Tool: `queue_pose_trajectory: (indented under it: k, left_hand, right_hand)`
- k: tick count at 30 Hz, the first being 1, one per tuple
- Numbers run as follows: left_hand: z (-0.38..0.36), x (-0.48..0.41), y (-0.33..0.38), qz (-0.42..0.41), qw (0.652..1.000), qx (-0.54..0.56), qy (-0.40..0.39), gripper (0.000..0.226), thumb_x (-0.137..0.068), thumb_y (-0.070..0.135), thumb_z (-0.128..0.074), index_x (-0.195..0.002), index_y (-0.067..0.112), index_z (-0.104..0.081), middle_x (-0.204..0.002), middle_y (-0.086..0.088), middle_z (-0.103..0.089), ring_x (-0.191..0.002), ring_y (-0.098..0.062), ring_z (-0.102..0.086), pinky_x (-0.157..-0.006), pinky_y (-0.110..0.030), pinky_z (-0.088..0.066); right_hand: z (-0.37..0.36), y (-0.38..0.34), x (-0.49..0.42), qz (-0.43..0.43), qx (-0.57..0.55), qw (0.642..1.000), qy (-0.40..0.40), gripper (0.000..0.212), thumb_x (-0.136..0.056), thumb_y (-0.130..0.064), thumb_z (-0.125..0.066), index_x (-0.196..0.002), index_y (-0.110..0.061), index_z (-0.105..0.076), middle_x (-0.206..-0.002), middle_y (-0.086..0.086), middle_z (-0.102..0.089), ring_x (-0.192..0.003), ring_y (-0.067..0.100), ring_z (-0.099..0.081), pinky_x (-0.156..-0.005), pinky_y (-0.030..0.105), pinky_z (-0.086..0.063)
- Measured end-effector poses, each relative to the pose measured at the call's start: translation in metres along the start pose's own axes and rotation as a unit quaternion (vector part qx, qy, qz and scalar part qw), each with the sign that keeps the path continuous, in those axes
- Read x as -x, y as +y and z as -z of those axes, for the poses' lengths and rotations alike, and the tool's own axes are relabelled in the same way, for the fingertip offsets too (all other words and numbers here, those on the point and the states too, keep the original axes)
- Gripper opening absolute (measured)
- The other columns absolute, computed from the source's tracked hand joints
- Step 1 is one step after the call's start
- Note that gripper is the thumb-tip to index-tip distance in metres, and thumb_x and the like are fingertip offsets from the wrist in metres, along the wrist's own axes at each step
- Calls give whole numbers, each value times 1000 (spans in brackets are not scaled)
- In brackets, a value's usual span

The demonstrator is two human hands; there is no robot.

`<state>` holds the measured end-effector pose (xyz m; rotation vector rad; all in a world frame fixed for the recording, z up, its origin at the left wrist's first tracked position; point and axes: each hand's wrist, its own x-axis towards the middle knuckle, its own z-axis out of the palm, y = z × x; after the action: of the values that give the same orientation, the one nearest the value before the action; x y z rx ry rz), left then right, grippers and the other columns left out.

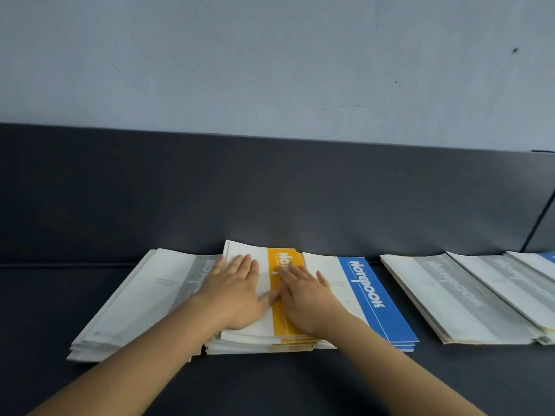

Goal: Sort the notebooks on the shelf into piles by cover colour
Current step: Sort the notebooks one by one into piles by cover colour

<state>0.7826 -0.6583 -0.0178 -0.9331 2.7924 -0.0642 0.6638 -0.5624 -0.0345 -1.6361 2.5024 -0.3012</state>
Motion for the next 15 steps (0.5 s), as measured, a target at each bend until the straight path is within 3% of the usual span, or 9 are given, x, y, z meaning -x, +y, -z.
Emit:
queue_pose_trajectory:
  k: [8, 12, 15]
  left_hand:
    - [24, 3, 30, 19, 999, 4, 43, 83, -90, 72, -7, -156, 22, 8, -162, -8, 13, -150, -25, 10, -122, -44, 3]
    - [40, -12, 98, 14, 993, 7, 114, 88, -88, 76, -13, -156, 22, 5, -163, -10, 8, -151, -28, 0, -121, -44, -6]
    - [45, -28, 163, -6, 993, 8, 117, 91, -88, 77, -18, -156, 19, -2, -163, -11, -4, -150, -29, -9, -119, -43, -14]
  right_hand:
    - [27, 42, 19, -12, 25, 999, 36, 49, -104, -34, -19, -152, -22, -16, -159, 7, -14, -147, 25, -12, -118, 41, -14]
    - [50, 109, 40, -42, 44, 995, 83, 51, -104, -34, -24, -152, -20, -17, -157, 8, -20, -145, 24, -16, -117, 39, -16]
    - [67, 171, 58, -77, 67, 991, 90, 56, -101, -40, -32, -151, -19, -20, -156, 8, -24, -145, 24, -17, -116, 38, -18]
